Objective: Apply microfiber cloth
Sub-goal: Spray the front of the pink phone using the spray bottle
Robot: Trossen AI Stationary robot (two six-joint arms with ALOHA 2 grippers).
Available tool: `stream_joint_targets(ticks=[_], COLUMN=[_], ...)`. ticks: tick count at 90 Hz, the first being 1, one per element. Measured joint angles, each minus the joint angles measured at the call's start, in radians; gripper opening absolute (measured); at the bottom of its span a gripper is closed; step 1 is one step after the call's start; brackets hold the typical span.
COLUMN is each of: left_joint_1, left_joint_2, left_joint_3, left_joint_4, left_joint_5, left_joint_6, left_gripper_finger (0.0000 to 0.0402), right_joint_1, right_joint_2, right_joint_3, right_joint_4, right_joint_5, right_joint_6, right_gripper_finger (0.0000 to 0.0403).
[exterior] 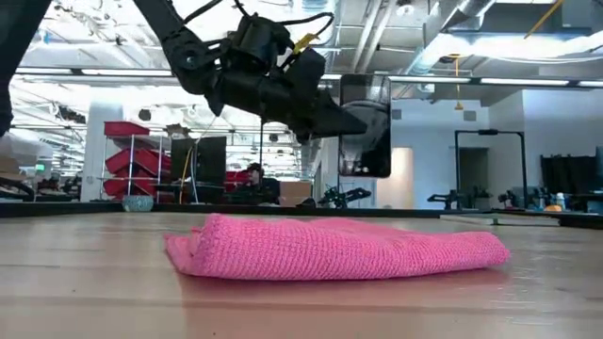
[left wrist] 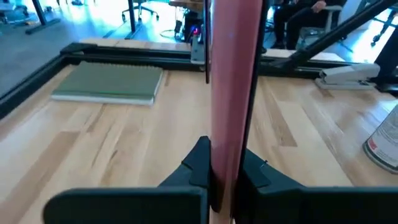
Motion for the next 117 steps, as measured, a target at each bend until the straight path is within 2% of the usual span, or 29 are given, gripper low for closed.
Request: stream_joint_targets(ticks=[13,29,48,63,86,99,117], left_joint_1=[0.009,0.016,0.019,0.009,-0.028,-0.03,-0.029], left_joint_2=[0.0,0.009,0.009,0.078,0.203,0.219,0.222], left_joint_3=[0.001,0.081,0.175,0.197,0.297,0.342,0.366], left_joint_4=[0.01,0.005,-0.069,-0.085,-0.084,-0.109,-0.121], left_joint_5=[0.008,0.047,0.087,0.087,0.069,0.066,0.057], left_joint_6=[0.011,0.061,0.122,0.129,0.127,0.129,0.13], left_gripper_finger=[0.0003,0.0003,0.0003,0.0003,0.0003,0.0003,0.0003], right_joint_1=[0.08,0.046,-0.055,-0.11,-0.086,-0.051,-0.065], right_joint_2=[0.001,-0.001,-0.001,-0.001,-0.002,0.0,0.04], right_joint_3=[-0.015,-0.006,-0.006,-0.006,0.043,0.052,0.052], right_joint_4=[0.05,0.165,0.308,0.38,0.399,0.391,0.363], right_joint_5=[0.08,0.119,0.012,-0.088,-0.146,-0.146,-0.17], right_joint_6=[0.088,-0.021,-0.213,-0.285,-0.291,-0.256,-0.217], right_gripper_finger=[0.0,0.0,0.0,0.0,0.0,0.0,0.0])
